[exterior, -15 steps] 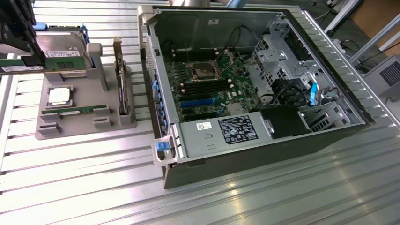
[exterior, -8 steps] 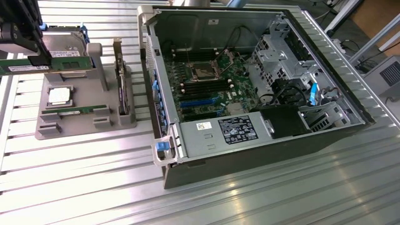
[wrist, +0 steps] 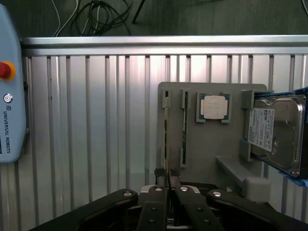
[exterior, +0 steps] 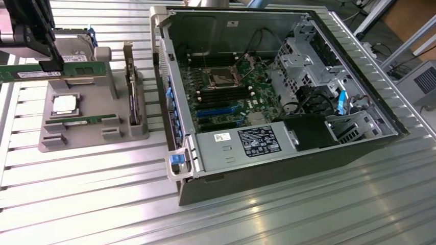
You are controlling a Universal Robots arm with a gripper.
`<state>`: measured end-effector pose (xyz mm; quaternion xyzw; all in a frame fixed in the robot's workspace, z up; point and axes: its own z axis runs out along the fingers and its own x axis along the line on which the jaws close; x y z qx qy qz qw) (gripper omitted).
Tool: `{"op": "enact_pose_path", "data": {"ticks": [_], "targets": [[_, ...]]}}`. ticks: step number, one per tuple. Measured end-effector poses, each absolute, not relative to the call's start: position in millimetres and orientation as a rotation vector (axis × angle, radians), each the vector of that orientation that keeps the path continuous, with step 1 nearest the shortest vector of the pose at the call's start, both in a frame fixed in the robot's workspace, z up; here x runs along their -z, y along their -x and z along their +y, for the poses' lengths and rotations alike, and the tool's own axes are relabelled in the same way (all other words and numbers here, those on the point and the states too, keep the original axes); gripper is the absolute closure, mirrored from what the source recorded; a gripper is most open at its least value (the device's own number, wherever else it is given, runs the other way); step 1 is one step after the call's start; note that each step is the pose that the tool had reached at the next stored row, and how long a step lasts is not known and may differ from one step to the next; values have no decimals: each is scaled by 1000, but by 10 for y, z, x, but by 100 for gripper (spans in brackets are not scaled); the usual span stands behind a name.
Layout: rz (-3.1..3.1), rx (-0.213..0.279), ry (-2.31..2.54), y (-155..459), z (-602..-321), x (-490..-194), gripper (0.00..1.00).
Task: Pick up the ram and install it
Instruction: 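Pick up the ram and move it above insertion slot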
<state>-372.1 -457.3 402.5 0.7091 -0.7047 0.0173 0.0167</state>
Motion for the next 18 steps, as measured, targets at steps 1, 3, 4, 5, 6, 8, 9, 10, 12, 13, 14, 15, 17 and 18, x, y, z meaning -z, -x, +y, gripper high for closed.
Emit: {"op": "enact_pose_path", "data": {"ticks": [1,3,4,5,6,8,9,10,12,13,14,15,17,18], "targets": [[-2191,-54,-2204,3716,-4573,-4026,88],[-2190,-54,-2204,3709,-4574,-4026,88],[-2190,-54,-2204,3699,-4573,-4026,88],[-2190,-54,-2204,3691,-4574,-4026,88],[-2190,-54,-2204,3685,-4574,-4026,88],[-2190,-54,-2204,3668,-4573,-4026,88],[-2190,-54,-2204,3650,-4573,-4026,88],[-2191,-54,-2204,3636,-4573,-4025,88],[-2191,-54,-2204,3619,-4573,-4025,88],[-2191,-54,-2204,3613,-4574,-4025,88],[-2190,-54,-2204,3607,-4573,-4026,88],[-2190,-54,-2204,3602,-4574,-4025,88],[-2190,-54,-2204,3589,-4573,-4026,88],[-2190,-54,-2204,3585,-4573,-4025,88]]}}
